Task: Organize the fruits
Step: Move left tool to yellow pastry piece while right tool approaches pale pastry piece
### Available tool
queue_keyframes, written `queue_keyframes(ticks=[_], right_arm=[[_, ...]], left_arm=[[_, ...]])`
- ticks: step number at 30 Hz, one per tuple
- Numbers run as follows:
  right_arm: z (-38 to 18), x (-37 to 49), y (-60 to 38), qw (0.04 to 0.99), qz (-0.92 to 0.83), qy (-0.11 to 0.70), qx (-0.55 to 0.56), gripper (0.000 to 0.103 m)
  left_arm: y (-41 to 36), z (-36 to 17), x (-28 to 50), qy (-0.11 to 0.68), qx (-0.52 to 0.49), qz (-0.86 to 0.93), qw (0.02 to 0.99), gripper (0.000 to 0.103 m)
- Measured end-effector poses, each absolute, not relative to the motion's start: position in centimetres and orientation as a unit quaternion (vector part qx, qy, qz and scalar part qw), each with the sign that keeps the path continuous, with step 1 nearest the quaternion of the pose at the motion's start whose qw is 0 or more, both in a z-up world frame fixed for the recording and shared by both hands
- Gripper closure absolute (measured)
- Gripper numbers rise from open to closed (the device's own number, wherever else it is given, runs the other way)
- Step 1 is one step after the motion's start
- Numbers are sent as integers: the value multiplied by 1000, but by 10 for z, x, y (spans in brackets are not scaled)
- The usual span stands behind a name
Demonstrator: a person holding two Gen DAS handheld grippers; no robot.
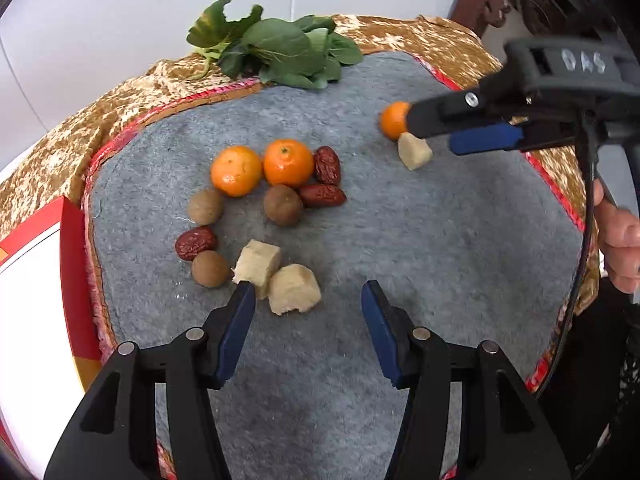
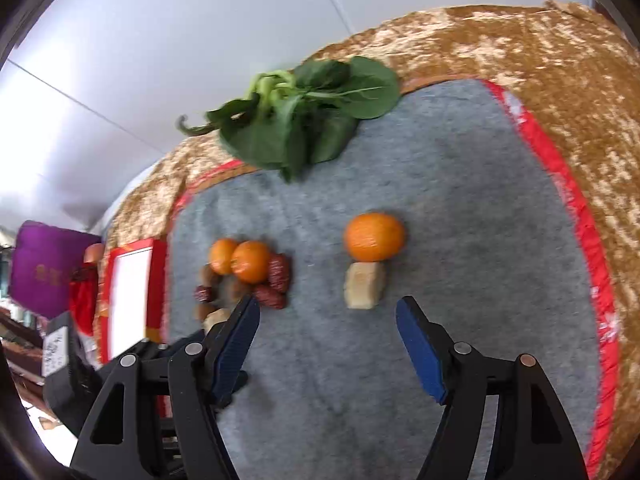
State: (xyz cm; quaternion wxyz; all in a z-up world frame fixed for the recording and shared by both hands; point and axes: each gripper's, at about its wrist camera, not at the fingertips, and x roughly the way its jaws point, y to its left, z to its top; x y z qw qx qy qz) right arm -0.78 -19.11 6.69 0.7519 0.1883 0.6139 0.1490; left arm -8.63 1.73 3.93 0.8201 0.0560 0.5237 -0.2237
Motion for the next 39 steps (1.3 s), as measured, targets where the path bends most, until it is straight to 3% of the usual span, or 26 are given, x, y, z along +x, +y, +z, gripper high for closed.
queue_keyframes(ticks=[18,23,25,27,36,39], right_arm=[[66,-8,-155,748,188,611,179,30],[68,-9,-156,750,191,607,182,30],[68,-9,-155,751,191,606,180,30],[69,-10,-153,750,195,606,180,30],[67,-8,-147,745,195,610,188,36],[67,-7,-149,749,187,608,184,37]], left_arm=[[12,34,-96,510,44,-214,832,49],[0,27,-83,504,59,-201,838,59],[1,26,-79,500,60,-193,842,75],[3,23,-71,496,62,-187,846,80],[-11,19,-74,480,112,-180,851,79],[-15,15,-74,476,108,-177,855,73]])
